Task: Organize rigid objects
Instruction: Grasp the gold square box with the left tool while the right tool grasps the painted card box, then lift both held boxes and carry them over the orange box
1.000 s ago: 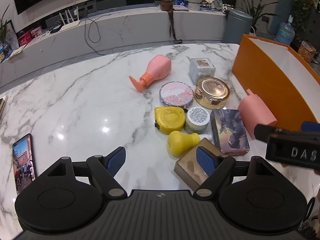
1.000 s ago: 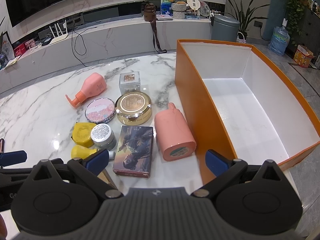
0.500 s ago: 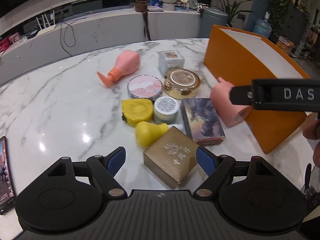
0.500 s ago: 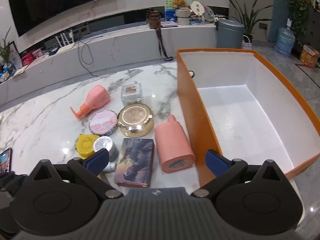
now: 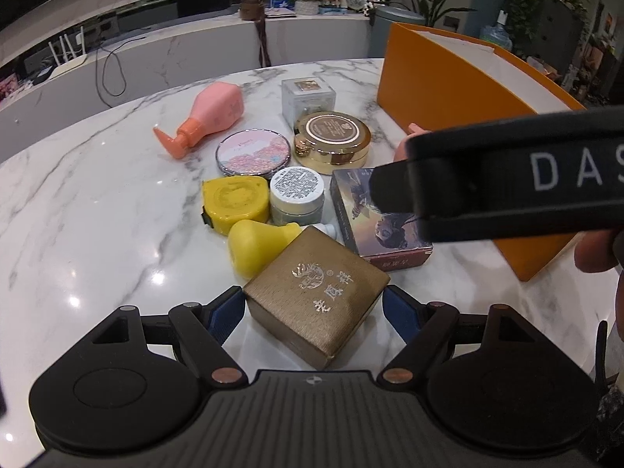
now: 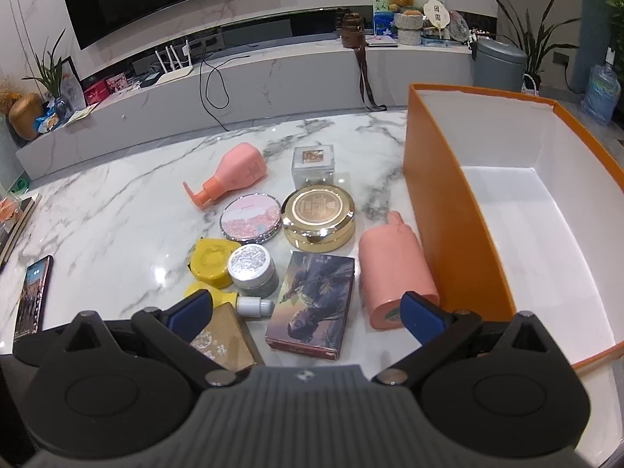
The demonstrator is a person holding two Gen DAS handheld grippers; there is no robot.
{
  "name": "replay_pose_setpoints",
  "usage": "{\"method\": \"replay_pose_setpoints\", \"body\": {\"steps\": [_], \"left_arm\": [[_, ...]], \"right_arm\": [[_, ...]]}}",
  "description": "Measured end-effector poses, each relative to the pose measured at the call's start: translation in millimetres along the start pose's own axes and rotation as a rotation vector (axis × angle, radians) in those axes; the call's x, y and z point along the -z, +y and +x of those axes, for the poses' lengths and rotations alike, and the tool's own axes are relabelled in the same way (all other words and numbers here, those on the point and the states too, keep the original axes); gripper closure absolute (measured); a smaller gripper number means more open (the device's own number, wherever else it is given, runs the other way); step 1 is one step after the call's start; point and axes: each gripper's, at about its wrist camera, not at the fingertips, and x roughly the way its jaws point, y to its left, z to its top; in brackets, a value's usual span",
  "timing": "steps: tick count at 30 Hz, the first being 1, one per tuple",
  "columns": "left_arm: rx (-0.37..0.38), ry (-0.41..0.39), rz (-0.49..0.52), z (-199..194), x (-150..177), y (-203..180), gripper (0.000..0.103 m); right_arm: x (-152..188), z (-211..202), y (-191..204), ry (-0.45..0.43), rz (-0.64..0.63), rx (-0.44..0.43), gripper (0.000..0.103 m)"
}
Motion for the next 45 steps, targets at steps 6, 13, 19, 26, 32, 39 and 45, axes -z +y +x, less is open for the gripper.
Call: {"method": "replay_pose_setpoints", "body": {"steps": [6,13,19,26,32,39,45], "left_arm": [[0.022,-0.039,0.039,5.8,1.0,1.2,0.009],[0.069,-0.053,0.079,10.6,2.7,3.4,0.014],[0.049,-0.035,0.062,5.1,5.4,19.4,0.017],[0.020,-0.036,0.033,-3.5,11.7,51.9,0.019],[0.015,-0.034,0.017,-6.0,12.8,67.4,0.020],[0.031,-0.032,0.025,-6.7,13.3,71.9,0.021],[0.031,-0.035,0.036,-7.1,14.8,73.0,0.022]], "right_arm": [[0.2,10.2,2.2,0.039,0.000,-0.003,0.019],[2.1,15.4,9.6,0.034,-0.040,0.014,0.019],[1.8,22.7,11.6,0.042,-0.053,0.017,0.019],[11.3,45.1,16.7,0.076,-0.072,0.024,0.019],[14.4,72.0,21.9,0.100,-0.070,0.086,0.025],[13.0,94.4,21.7,0.085,-0.077,0.127,0.032],[10.5,94.4,22.4,0.080,-0.082,0.126,0.042]]}}
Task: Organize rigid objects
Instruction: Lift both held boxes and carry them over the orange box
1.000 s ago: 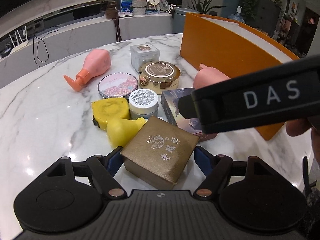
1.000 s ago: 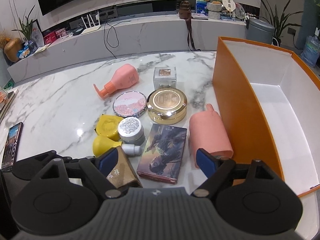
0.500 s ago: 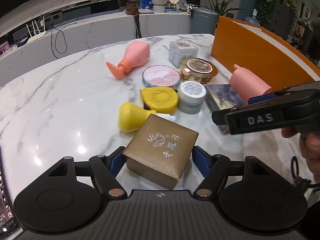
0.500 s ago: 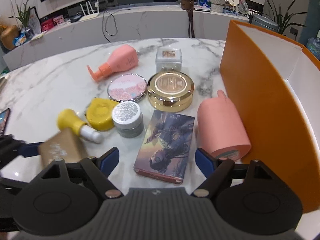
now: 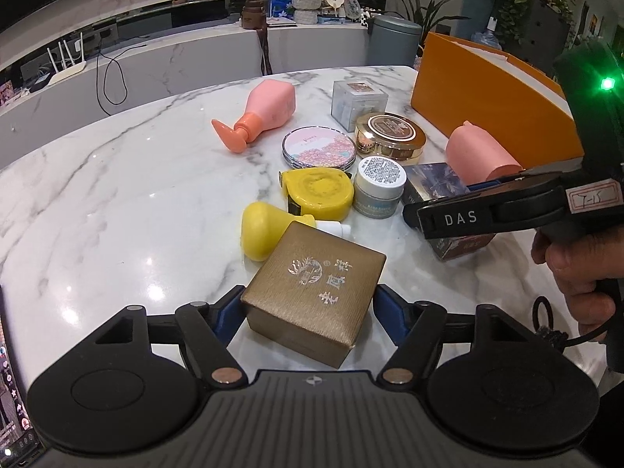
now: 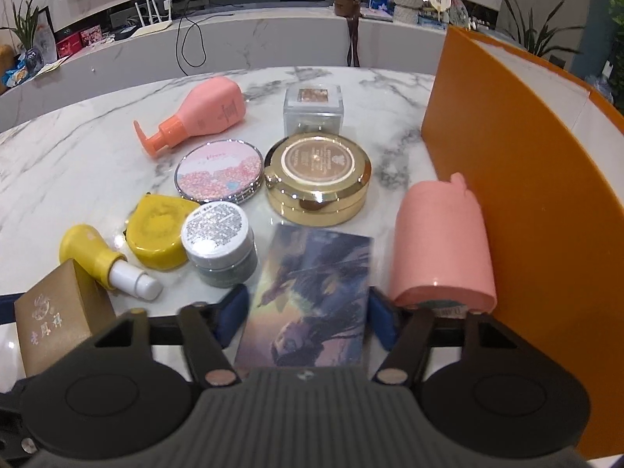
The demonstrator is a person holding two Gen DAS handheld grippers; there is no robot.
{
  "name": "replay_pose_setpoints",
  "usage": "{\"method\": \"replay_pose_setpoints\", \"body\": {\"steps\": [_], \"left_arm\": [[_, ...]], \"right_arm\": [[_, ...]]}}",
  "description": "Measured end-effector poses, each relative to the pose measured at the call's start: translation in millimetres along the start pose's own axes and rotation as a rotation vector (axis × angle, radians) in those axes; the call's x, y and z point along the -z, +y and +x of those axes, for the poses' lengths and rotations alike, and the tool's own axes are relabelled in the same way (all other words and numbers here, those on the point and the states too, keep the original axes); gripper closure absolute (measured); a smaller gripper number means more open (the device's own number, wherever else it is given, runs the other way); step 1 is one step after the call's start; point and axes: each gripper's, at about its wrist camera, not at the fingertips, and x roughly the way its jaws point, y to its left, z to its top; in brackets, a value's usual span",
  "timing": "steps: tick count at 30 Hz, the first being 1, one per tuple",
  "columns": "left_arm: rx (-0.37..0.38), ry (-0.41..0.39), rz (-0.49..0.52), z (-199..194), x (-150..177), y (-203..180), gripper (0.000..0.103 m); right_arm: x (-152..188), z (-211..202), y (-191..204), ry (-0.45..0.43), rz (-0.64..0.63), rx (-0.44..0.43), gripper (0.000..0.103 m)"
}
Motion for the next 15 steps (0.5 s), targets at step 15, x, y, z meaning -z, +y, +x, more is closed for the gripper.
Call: {"method": "replay_pose_setpoints", "body": {"steps": [15], "left_arm": [[0.003,-0.049,0.047,-14.0,-7.6,-16.0,0.024]], "right_arm": [[0.4,-22.1,-5.2,-0.028,0.014,-0.058,0.043]]}}
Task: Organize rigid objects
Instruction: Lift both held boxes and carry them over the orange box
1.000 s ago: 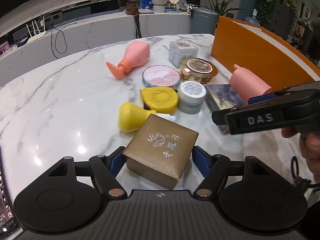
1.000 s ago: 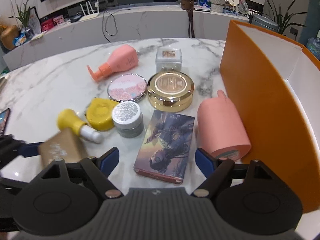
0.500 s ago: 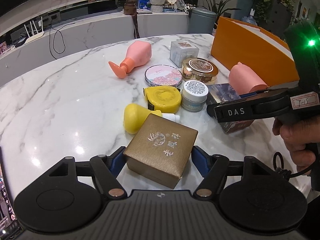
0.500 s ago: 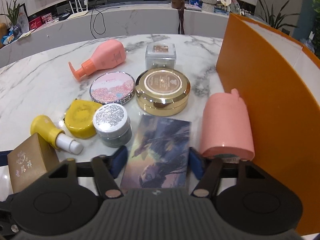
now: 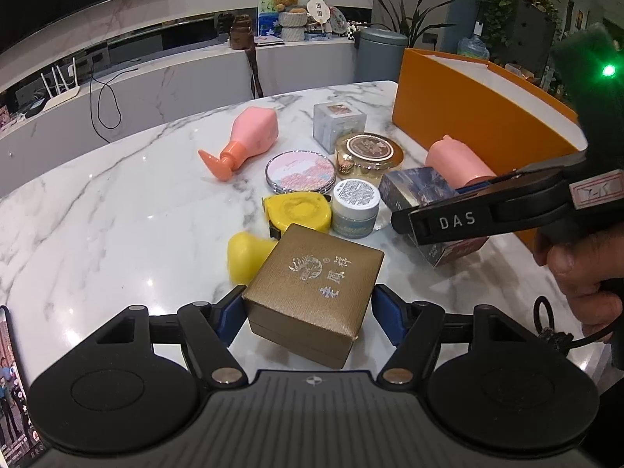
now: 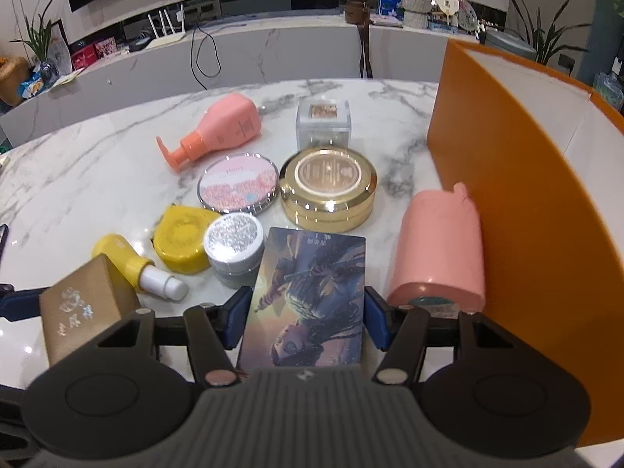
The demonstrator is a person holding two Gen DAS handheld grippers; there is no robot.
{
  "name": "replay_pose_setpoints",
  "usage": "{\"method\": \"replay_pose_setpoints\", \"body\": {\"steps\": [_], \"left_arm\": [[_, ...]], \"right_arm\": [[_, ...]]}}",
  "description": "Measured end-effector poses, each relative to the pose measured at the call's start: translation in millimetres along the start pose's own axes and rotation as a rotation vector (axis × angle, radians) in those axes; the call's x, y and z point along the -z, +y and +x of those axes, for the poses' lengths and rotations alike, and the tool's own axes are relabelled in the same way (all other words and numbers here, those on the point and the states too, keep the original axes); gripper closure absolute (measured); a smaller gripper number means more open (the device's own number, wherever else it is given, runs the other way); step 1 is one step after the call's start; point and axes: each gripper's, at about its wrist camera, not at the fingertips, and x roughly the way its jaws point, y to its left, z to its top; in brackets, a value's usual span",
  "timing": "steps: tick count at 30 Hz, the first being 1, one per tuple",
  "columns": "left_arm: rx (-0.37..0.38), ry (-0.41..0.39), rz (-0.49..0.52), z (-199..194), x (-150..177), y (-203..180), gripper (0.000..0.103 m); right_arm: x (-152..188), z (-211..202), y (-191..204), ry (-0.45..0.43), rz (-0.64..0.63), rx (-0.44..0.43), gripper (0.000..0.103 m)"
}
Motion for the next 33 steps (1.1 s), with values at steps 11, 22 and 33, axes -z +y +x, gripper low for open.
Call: {"method": "replay_pose_setpoints", "body": {"steps": [11,22,33], "left_arm": [[0.031,-0.040,-0.023,-13.7,-22.1,-19.4,0.025],[0.082,-0.132,-0.041,-33.5,-61.3,-43.4,0.025],[0.157,-0.181,-0.012,-22.0,-105.1,-95.3,0.025]], "right_arm": [[-19.1,-51.0,-7.7,-0.130,-0.005,-0.030,0.043],[-38.1,-101.0,-48.0,-0.277,0.060,-0.005,0.043],[-46.4,-125.9,-112.9,-0.317,0.132,0.056,0.043]]}}
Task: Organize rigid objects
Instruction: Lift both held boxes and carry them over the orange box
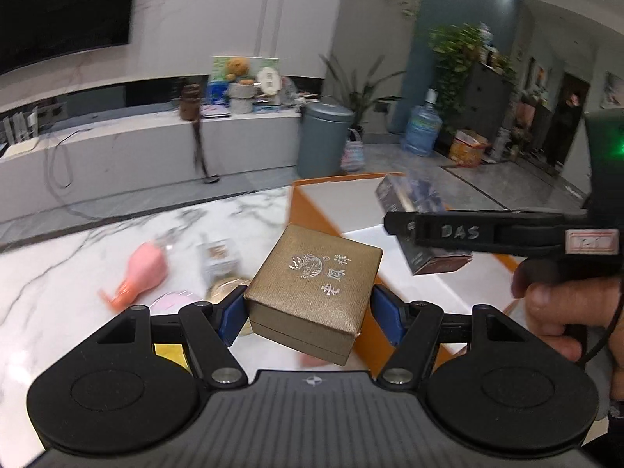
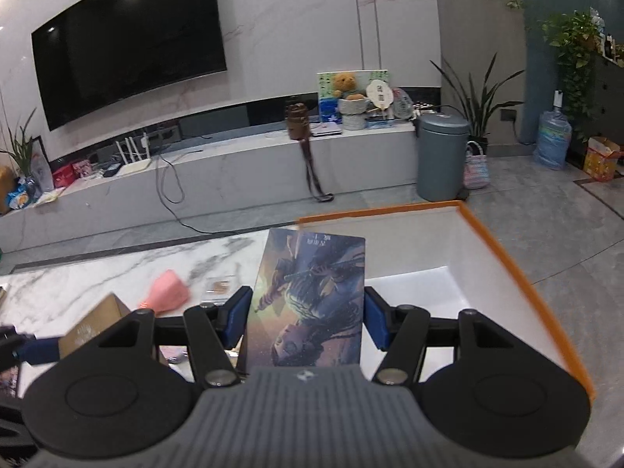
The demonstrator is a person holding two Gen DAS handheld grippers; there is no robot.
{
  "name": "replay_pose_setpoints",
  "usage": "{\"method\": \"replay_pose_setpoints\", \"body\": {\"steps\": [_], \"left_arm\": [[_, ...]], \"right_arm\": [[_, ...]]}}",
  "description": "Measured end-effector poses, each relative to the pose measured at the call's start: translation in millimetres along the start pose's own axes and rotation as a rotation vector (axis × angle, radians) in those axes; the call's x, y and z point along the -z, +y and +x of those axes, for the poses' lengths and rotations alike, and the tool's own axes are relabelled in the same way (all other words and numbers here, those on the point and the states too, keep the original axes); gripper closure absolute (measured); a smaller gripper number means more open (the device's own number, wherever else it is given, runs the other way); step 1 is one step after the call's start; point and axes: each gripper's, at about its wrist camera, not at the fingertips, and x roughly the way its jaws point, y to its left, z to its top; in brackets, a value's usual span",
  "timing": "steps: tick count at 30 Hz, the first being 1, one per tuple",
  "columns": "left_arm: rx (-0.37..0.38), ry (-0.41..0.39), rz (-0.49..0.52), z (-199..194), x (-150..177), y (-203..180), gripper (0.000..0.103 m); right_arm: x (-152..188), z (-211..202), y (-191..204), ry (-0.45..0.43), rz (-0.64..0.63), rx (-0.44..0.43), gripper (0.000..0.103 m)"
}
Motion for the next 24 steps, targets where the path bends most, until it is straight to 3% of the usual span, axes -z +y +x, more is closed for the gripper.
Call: {"method": "replay_pose_setpoints", "body": {"steps": [4,12,16,24], "left_arm": [[0.031,-0.009,0.087,12.9,-12.6,-24.6,0.025],[0.094,0.000,0.160,37.7,-26.0,-56.9,0.025],[0.090,0.029,0.264,55.4,-28.9,-79.0,0.025],[0.062,0.129,0.254,88.7,-29.6,-97.6,0.025]], "right_arm": [[0.6,1.0,-23.8,0.007,0.000,0.036,0.043],[6.0,6.8,-69.6,0.052,0.029,0.085,0.043],[7.4,10.3,-85.9,0.079,0.026,0.094,0.043],[21.6,25.6,-106.4,0.172,-0.045,0.093,0.043]]}}
